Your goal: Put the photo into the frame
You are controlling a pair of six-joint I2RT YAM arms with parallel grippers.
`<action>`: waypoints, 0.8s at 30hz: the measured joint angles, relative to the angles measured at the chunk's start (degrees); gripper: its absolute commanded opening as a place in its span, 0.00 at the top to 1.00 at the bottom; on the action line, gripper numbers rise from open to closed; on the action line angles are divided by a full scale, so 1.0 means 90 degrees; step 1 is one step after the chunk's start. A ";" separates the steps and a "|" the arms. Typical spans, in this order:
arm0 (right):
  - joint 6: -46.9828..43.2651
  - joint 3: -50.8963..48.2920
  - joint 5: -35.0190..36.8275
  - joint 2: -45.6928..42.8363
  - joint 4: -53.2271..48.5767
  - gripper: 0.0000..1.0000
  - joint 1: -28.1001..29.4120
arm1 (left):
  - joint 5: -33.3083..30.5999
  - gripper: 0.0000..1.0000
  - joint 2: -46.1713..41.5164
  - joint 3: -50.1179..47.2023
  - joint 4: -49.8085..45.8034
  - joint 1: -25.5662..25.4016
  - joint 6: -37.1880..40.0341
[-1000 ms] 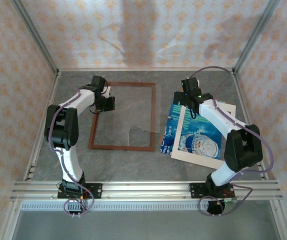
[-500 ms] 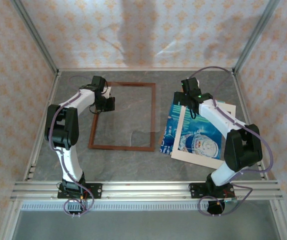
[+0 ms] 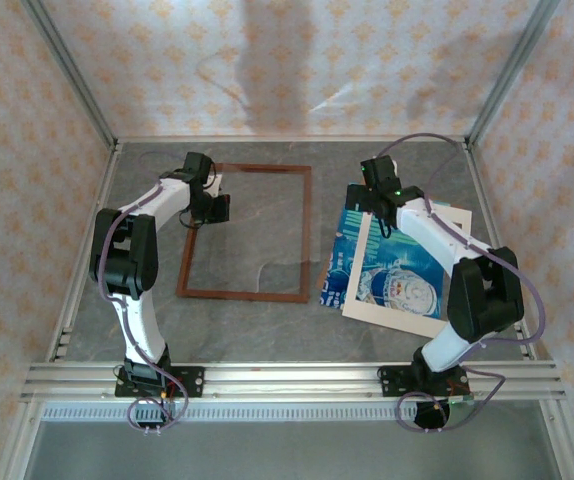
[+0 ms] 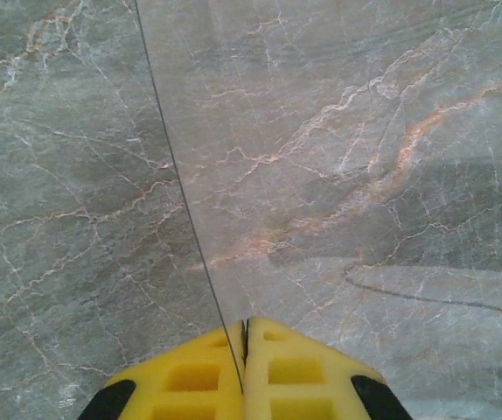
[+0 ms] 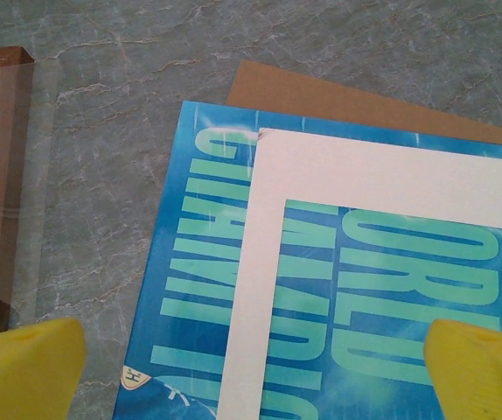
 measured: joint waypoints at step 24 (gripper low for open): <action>-0.0002 0.0000 0.0000 0.0015 0.0000 0.01 0.0000 | -0.0299 1.00 -0.0002 0.0000 -0.0002 0.0044 0.0214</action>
